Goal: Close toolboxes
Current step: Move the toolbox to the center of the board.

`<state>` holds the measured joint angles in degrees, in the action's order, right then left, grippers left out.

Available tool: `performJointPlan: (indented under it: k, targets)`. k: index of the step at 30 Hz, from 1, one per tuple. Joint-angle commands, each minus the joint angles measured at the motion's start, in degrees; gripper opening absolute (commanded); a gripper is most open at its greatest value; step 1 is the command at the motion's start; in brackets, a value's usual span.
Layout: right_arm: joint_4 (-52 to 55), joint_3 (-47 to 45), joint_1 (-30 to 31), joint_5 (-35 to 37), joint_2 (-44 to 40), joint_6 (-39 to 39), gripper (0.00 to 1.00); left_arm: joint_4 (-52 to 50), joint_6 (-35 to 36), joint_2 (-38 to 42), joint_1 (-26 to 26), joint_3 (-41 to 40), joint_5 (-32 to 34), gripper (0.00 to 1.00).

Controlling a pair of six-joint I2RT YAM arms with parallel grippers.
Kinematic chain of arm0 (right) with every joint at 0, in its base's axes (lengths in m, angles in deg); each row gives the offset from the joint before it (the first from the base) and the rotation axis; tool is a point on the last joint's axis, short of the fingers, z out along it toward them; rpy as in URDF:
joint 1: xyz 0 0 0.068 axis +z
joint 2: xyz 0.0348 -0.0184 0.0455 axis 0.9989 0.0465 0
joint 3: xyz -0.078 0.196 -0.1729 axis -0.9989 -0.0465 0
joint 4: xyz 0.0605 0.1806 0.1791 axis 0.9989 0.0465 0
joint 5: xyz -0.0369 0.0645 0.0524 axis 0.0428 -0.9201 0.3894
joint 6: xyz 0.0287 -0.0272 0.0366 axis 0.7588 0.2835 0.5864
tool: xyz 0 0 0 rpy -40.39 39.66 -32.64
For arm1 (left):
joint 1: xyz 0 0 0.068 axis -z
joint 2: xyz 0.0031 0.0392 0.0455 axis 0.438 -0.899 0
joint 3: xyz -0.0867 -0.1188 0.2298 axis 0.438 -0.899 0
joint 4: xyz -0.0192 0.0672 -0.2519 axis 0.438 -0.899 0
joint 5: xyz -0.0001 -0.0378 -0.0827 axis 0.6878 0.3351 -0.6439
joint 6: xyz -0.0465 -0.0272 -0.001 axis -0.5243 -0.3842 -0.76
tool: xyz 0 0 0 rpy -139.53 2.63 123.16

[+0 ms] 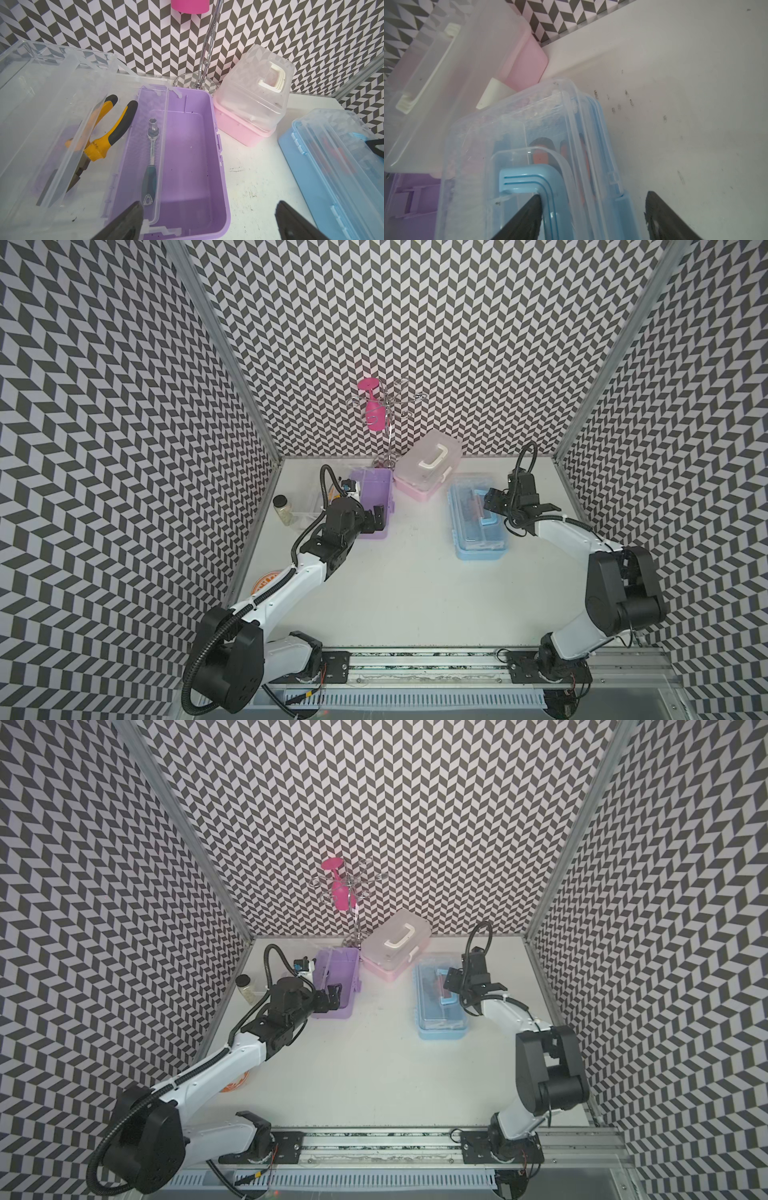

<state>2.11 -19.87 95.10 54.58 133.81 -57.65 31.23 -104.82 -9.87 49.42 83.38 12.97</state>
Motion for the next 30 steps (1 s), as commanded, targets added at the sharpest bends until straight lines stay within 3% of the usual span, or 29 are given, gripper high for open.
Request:
performJointPlan:
  k: [1, 8, 18, 30]
  targets:
    - [3.7, 1.5, -4.4, 3.9, 4.1, 0.0, 0.76, 1.0, -0.6, 0.3, -0.5, -0.3, -0.6, 0.99]
    - [3.3, 6.1, -8.9, 0.8, 5.1, -0.7, 0.77, 0.5, -0.5, -1.4, -2.8, 0.3, -1.3, 0.99]
    - [0.6, 2.8, -8.5, -5.5, -7.1, -1.6, 0.78, 2.7, 0.2, -8.9, -3.1, 3.2, -5.8, 0.99]
    - [-2.3, -4.7, -0.1, -15.7, -16.8, -2.1, 0.77, 2.3, 4.5, -23.4, 0.2, 12.8, -7.1, 0.99]
